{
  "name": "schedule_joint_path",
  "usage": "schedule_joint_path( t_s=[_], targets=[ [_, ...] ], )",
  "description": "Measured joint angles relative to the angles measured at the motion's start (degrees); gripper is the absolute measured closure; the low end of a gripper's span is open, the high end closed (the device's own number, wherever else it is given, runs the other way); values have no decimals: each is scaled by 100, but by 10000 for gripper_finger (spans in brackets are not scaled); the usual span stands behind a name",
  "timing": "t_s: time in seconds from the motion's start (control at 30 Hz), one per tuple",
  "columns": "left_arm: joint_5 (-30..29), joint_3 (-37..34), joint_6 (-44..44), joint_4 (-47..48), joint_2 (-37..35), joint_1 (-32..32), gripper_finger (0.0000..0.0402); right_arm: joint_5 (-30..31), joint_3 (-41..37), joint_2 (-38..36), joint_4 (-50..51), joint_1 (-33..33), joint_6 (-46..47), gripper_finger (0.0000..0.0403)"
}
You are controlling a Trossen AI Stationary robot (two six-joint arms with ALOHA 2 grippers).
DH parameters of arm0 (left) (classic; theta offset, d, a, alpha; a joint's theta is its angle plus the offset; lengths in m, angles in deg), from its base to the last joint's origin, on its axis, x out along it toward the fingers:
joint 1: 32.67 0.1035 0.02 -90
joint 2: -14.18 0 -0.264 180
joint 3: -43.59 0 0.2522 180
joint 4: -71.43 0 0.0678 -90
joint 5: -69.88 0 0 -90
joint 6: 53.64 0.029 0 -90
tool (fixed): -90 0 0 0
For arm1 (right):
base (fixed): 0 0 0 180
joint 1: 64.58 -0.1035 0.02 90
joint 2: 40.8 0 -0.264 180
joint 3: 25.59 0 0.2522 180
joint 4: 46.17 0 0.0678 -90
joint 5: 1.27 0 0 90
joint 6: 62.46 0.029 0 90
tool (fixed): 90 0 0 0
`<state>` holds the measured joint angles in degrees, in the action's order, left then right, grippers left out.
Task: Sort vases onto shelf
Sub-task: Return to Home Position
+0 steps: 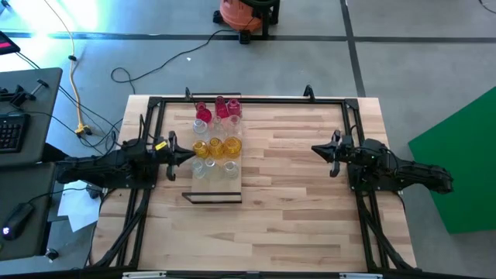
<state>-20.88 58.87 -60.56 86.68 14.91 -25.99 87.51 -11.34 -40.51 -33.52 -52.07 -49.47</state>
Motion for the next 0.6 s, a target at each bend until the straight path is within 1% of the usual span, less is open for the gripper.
schedule_joint_path(
  t_s=[0.37,0.6],
  targets=[
    [2,0,-138,6,0,0,401,-11,0,0,0,0,-301,402],
    [2,1,-140,6,0,1,402,114,0,0,2,0,-594,402]
  ],
)
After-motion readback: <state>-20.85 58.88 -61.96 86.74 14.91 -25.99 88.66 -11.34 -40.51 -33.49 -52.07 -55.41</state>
